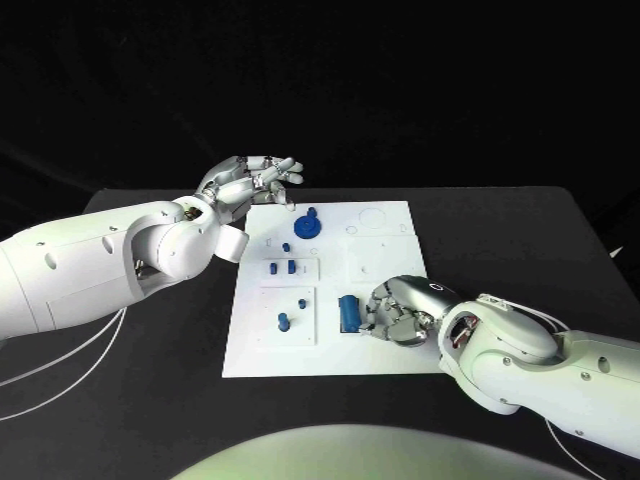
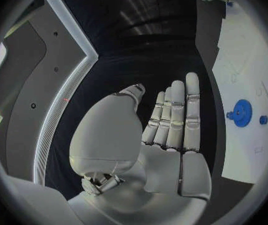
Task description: Assemble the parts on the task board
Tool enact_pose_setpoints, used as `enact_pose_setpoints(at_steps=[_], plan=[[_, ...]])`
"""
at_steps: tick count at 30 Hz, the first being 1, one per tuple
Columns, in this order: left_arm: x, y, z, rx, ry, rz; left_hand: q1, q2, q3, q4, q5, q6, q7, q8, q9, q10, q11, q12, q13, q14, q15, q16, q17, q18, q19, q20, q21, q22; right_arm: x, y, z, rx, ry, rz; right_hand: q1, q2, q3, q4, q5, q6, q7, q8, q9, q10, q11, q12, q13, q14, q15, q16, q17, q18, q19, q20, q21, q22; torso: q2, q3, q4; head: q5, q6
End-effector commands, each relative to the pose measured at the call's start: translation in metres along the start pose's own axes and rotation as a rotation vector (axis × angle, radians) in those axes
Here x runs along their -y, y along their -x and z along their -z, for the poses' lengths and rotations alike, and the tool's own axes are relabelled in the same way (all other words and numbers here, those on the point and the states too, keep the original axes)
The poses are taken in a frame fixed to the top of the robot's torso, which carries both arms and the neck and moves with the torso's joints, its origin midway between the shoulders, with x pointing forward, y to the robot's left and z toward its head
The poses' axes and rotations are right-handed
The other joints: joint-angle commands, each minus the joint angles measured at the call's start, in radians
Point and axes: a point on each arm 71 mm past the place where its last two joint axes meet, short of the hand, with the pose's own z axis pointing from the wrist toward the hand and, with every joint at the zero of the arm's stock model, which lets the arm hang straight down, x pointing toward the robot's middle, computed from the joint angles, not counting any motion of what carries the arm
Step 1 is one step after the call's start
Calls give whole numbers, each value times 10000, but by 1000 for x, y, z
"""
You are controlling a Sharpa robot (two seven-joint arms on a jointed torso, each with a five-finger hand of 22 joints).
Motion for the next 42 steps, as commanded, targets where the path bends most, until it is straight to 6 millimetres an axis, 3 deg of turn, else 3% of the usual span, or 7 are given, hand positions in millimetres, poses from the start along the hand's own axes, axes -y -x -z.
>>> enact_pose_setpoints(at_steps=[1,5,8,20,27,33,42], plan=[[1,-2,0,-172,-60,21,14,124,-52,9,24,-47,64,52,-1,-38,4,51,10,-96,0,44,-10,124,2,58,-33,-8,2,2,0,14,5,-95,-131,-256,61,48,-42,19,5,-65,-21,17,19,-13,622,873,-44,46,1587,-99,5,6,-69,1231,7,5,1,7,-15],[1,-2,0,-163,-57,17,14,124,-52,9,24,-47,64,52,-1,-38,4,51,10,-96,0,44,-10,124,2,58,-33,-8,2,2,-1,-107,120,-355,-671,-689,-98,351,301,-39,106,-72,-9,-123,111,-175,484,855,32,14,1511,-76,-48,63,-230,1193,7,4,-9,12,-25],[1,-2,0,-165,-52,18,14,124,-52,9,24,-47,64,52,-1,-38,4,51,10,-96,0,44,-10,124,2,58,-33,-8,2,2,-1,-60,208,-495,-920,-828,-285,531,300,-69,137,-54,14,-148,141,-200,466,847,59,0,1479,-64,-71,89,-304,1176,0,3,-15,18,-28],[1,-1,0,-152,-43,12,14,124,-52,9,24,-47,64,52,-1,-38,4,51,10,-96,0,44,-10,124,2,58,-33,-8,1,5,1,218,352,-709,-942,-759,-299,598,320,-42,122,-21,34,-95,134,-131,534,851,59,6,1497,-74,-49,95,-250,1204,-6,4,-6,17,-37],[1,-1,0,-159,-48,15,25,135,-54,-10,24,-58,64,58,-4,-51,4,65,11,-104,0,56,-14,125,5,60,-39,-11,7,13,4,552,147,-902,-723,-576,-176,565,377,-80,92,-10,53,-125,105,-171,499,851,36,3,1492,-63,-54,87,-295,1201,-9,6,-17,0,-19],[1,-1,0,-145,-60,9,28,132,-59,-15,23,-61,64,61,-5,-56,4,71,11,-108,0,60,-16,125,6,60,-42,-12,29,37,13,957,-685,-1708,-223,-464,216,326,316,-497,247,-395,-107,-251,214,-319,380,835,109,-30,1420,-54,-76,127,-399,1194,-11,-10,-46,-97,42],[1,0,1,-154,-67,14,30,126,-64,-19,21,-62,63,63,-5,-58,4,74,12,-110,0,63,-17,125,7,61,-44,-13,67,65,38,1526,-1712,-1270,-180,-644,333,228,225,-573,381,-707,-263,-336,338,-423,296,810,217,-76,1310,-33,-127,212,-559,1157,-32,-6,-141,-244,116]])
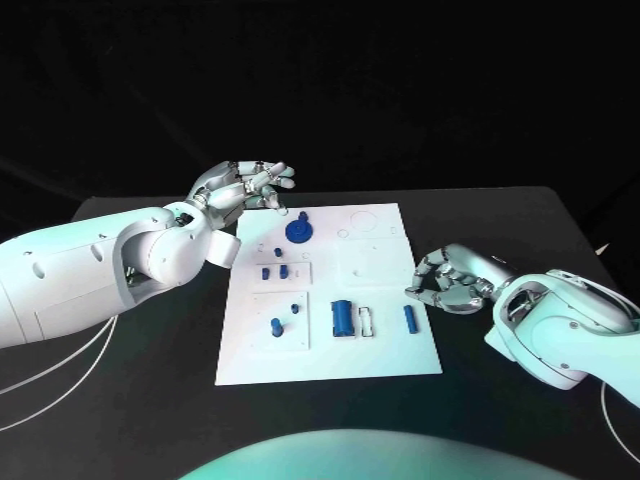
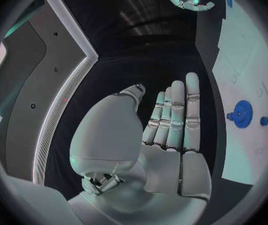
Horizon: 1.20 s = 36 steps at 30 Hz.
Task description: Assemble the parts on the task board
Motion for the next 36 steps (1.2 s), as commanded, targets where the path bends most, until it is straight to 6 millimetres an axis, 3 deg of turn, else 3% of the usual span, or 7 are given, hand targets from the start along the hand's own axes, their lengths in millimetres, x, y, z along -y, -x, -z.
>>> enact_pose_setpoints(at_steps=[1,6,20,32,36], plan=[[1,-2,0,-192,-96,33,-21,76,-65,-18,21,-62,64,63,-5,-60,4,37,16,-39,1,64,-10,126,7,60,-44,-15,9,6,5,203,-349,119,20,-131,45,-43,-68,32,39,-34,-11,-53,54,-41,293,780,103,-64,1298,-25,-50,52,-118,1149,-16,15,-66,-16,12],[1,-2,0,-190,-94,32,-21,76,-65,-18,21,-62,64,63,-5,-60,4,37,16,-39,1,64,-10,126,7,60,-44,-15,18,8,12,200,-592,664,-22,-201,48,-46,-108,216,5,7,6,-119,37,-117,227,765,99,-89,1247,-14,-72,71,-168,1141,-4,-5,-61,-63,24],[1,-3,0,-215,-68,42,-21,76,-65,-18,21,-62,64,63,-5,-60,4,37,16,-39,1,64,-10,126,7,60,-44,-15,21,-16,15,-428,-851,1072,-400,-382,-122,200,-251,253,17,-23,15,-303,45,-348,24,725,99,-172,1082,24,-141,80,-392,1077,-1,-18,-33,-3,16],[1,-2,0,-212,-56,40,-20,71,-80,-21,18,-59,61,76,-4,-67,3,53,17,-47,1,74,-15,127,10,62,-51,-18,14,-34,8,-725,-713,1065,-557,-443,-263,358,-297,155,59,-105,0,-371,83,-427,-43,713,128,-203,1028,44,-179,101,-536,1033,6,19,-46,6,0],[1,-2,0,-207,-55,37,-20,71,-80,-21,18,-59,61,76,-4,-67,3,53,17,-47,1,74,-15,127,10,62,-51,-18,14,-37,6,-774,-720,1088,-554,-440,-264,359,-294,153,59,-107,0,-367,84,-422,-39,714,129,-202,1032,45,-181,102,-541,1032,1,2,-54,3,-14]])
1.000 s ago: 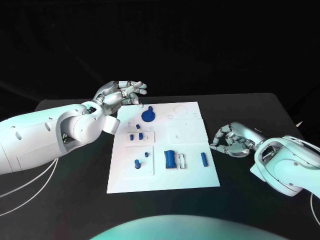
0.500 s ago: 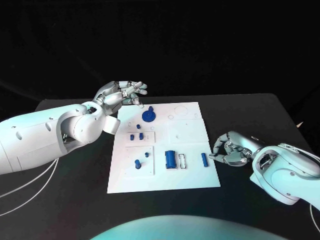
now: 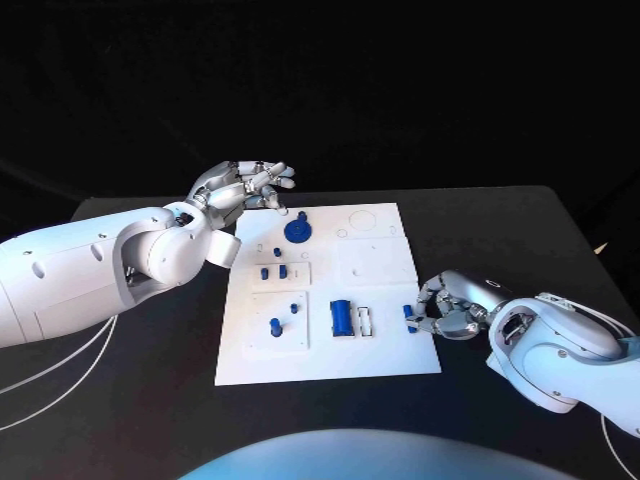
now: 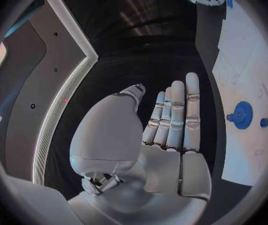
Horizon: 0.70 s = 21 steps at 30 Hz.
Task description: Assemble the parts on the task board
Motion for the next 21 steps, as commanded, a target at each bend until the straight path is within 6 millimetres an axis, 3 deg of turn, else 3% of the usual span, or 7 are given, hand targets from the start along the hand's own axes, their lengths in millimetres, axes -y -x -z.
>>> enact_pose_setpoints(at_steps=[1,7,15,16,18,21], plan=[[1,-3,0,-210,-67,38,-20,71,-52,7,18,-59,62,36,-4,-67,3,54,9,-48,2,35,-17,127,9,62,-51,-9,0,-3,-2,-76,-59,223,-64,15,-4,49,-54,-68,24,-51,-8,-63,31,-27,0,705,69,-47,1038,43,-53,-20,-31,1031,-2,-10,-6,-4,-16],[1,-3,0,-218,-65,41,-20,71,-52,7,18,-59,62,36,-4,-67,3,54,9,-48,2,35,-17,127,9,62,-51,-9,1,-9,-6,-111,-86,278,74,86,41,3,-12,-40,12,-40,7,-55,22,-15,10,711,66,-40,1060,42,-44,-16,-28,1038,-9,8,1,50,-41],[1,-2,0,-212,-59,38,-16,85,-53,7,21,-58,61,45,-5,-73,3,66,10,-53,1,43,-21,128,12,62,-55,-11,4,-13,-12,-158,-168,438,626,299,341,-292,6,26,-48,-20,40,-37,-34,8,31,720,21,-38,1080,36,-9,-43,0,1068,5,-9,-3,32,-107],[1,-2,0,-214,-59,39,-16,85,-53,7,21,-58,61,45,-5,-73,3,66,10,-53,1,43,-21,128,12,62,-55,-11,4,-13,-12,-158,-183,452,812,375,497,-410,-74,30,-61,-30,40,-44,-47,0,25,721,7,-38,1084,38,-8,-58,-17,1069,3,-13,-4,25,-115],[1,-2,0,-223,-58,43,-17,89,-55,9,21,-59,61,47,-5,-74,3,70,10,-55,1,46,-22,128,13,62,-57,-11,5,-13,-13,-158,-223,493,1214,558,992,-709,-889,53,-95,-48,37,-49,-79,2,34,721,-23,-45,1080,37,1,-85,-31,1079,5,-14,0,22,-133],[1,-3,0,-231,-58,46,-18,92,-55,10,22,-59,61,48,-5,-75,3,71,10,-55,1,47,-22,128,13,62,-57,-11,5,-14,-14,-190,-266,586,1372,527,1342,-964,-891,102,-114,-38,46,-46,-95,10,43,724,-35,-45,1088,33,13,-100,-29,1096,11,-5,2,34,-154]])
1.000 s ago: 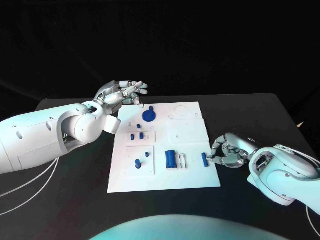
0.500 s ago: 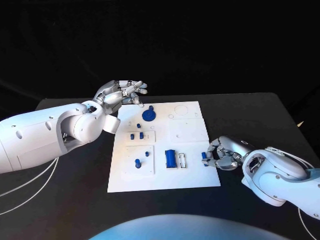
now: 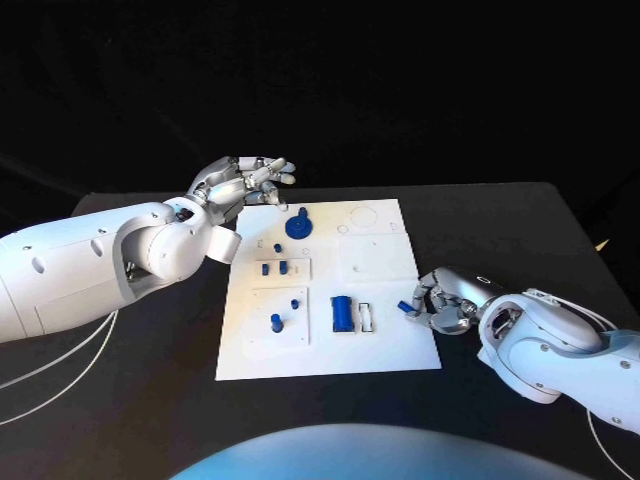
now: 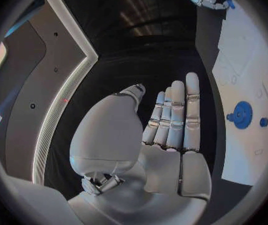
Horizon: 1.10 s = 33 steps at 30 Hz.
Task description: Assemble the parts on the task board
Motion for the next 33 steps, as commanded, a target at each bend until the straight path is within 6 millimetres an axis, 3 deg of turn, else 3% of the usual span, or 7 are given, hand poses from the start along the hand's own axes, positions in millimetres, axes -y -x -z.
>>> enact_pose_setpoints(at_steps=[1,4,15,18,25,33], plan=[[1,-3,0,-222,-68,43,-18,92,-55,10,22,-59,61,50,-5,-75,3,36,13,-55,1,47,-10,127,13,62,-57,-12,5,-6,-1,-243,-249,403,337,73,433,-328,-5,67,-62,12,-4,-16,-72,7,17,724,-52,-47,1090,33,12,-108,-35,1107,7,3,-1,51,-43],[1,-2,0,-204,-65,34,-17,95,-56,10,22,-60,61,52,-6,-76,2,40,13,-56,1,50,-11,128,14,62,-58,-13,5,-7,-2,-259,-251,558,430,6,916,-710,347,136,-71,39,15,-15,-83,17,30,724,-57,-53,1090,29,20,-123,-45,1129,-15,-1,-14,126,-77],[1,-1,0,-180,-58,22,-17,95,-56,10,22,-60,61,52,-6,-76,2,40,13,-56,1,50,-11,128,14,62,-58,-13,0,-9,-2,-381,-194,1130,119,-277,1303,-1064,703,148,-35,44,40,-89,-56,-59,-34,706,-38,-93,1017,45,-11,-113,-175,1122,-22,-11,-18,114,-69],[1,-1,0,-180,-56,21,-17,95,-56,10,22,-60,61,52,-6,-76,2,40,13,-56,1,50,-11,128,14,62,-58,-13,-3,-11,-2,-487,-154,1109,82,-316,1527,-1282,998,228,-39,78,60,-35,-63,7,23,719,-42,-74,1070,31,22,-115,-94,1168,-18,-6,-18,126,-50],[0,-2,-1,-201,-51,25,-17,95,-56,10,22,-60,61,52,-6,-76,2,40,13,-56,1,50,-11,128,14,62,-58,-13,-13,-9,-3,-415,49,961,-114,-266,1854,-1650,1744,378,-87,223,169,107,-107,134,131,742,-81,-37,1157,-1,103,-146,86,1273,-21,-10,-6,105,-43],[0,-2,-1,-197,-18,-14,38,93,-50,-23,27,-68,55,64,-8,-86,-3,62,14,-64,-3,66,-19,129,21,61,-64,-15,-26,1,-3,72,360,595,-456,-180,1928,-1702,1949,313,-147,329,295,259,-150,223,203,766,-112,8,1252,-41,196,-171,311,1378,-10,2,-16,129,-33]])
